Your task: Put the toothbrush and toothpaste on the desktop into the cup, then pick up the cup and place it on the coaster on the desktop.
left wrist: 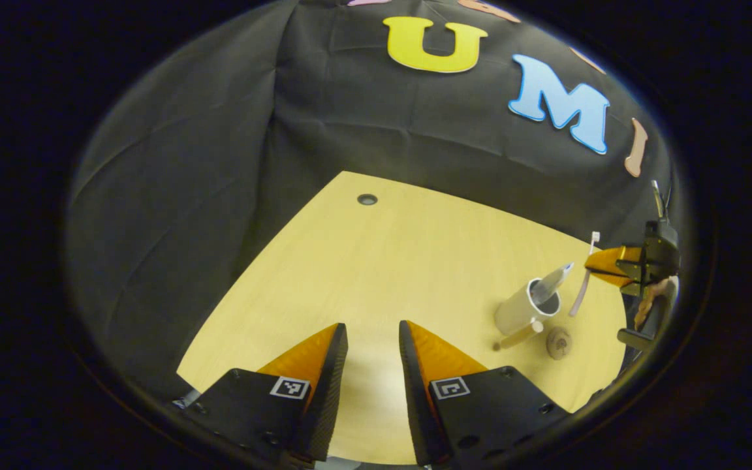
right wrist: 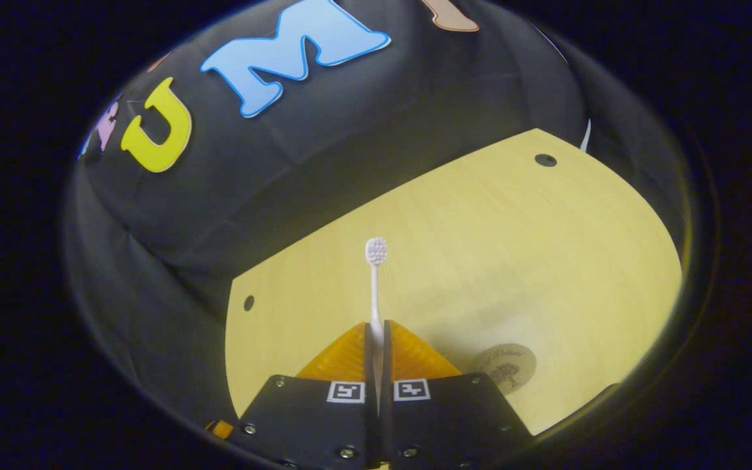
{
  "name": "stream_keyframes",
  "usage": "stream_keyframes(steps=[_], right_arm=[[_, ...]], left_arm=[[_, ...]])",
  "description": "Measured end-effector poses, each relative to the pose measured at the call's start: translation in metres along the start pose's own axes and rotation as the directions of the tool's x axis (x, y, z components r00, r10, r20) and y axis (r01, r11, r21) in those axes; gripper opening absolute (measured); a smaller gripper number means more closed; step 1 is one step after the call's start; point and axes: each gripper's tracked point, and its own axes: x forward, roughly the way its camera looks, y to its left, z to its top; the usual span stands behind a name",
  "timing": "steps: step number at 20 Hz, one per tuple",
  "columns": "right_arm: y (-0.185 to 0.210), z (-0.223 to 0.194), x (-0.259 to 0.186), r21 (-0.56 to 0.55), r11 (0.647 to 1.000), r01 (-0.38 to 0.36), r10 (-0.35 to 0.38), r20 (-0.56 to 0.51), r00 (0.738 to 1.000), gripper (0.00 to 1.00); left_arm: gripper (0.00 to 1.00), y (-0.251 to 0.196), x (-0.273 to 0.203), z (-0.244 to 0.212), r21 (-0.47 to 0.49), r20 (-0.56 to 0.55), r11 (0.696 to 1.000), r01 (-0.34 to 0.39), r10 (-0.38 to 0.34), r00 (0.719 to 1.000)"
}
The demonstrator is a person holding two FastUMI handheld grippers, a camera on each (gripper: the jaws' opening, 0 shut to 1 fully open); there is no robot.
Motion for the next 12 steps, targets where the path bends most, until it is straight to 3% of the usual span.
stream_keyframes(steps=[6, 9, 10, 12], right_arm=[[0.003, -0.002, 0.02, -0.025, 0.999, 0.029, -0.026, 0.124, 0.992, 0.02], [0.005, -0.014, 0.028, -0.054, 0.998, 0.027, -0.019, 0.145, 0.989, 0.02], [0.005, -0.02, 0.029, -0.059, 0.998, 0.029, -0.02, 0.15, 0.988, 0.02], [0.001, -0.027, 0.027, -0.071, 0.997, 0.036, -0.024, 0.166, 0.986, 0.02]], left_arm=[[0.54, 0.051, -0.018, -0.014, -0.027, -0.031, 0.997, -0.074, 0.073, 0.997], [0.53, 0.063, -0.02, -0.015, -0.021, -0.041, 0.996, -0.086, 0.086, 0.995], [0.6, 0.063, -0.02, -0.014, -0.019, -0.041, 0.996, -0.085, 0.084, 0.996], [0.6, 0.06, -0.018, -0.016, -0.009, -0.042, 0.997, -0.077, 0.076, 0.996]])
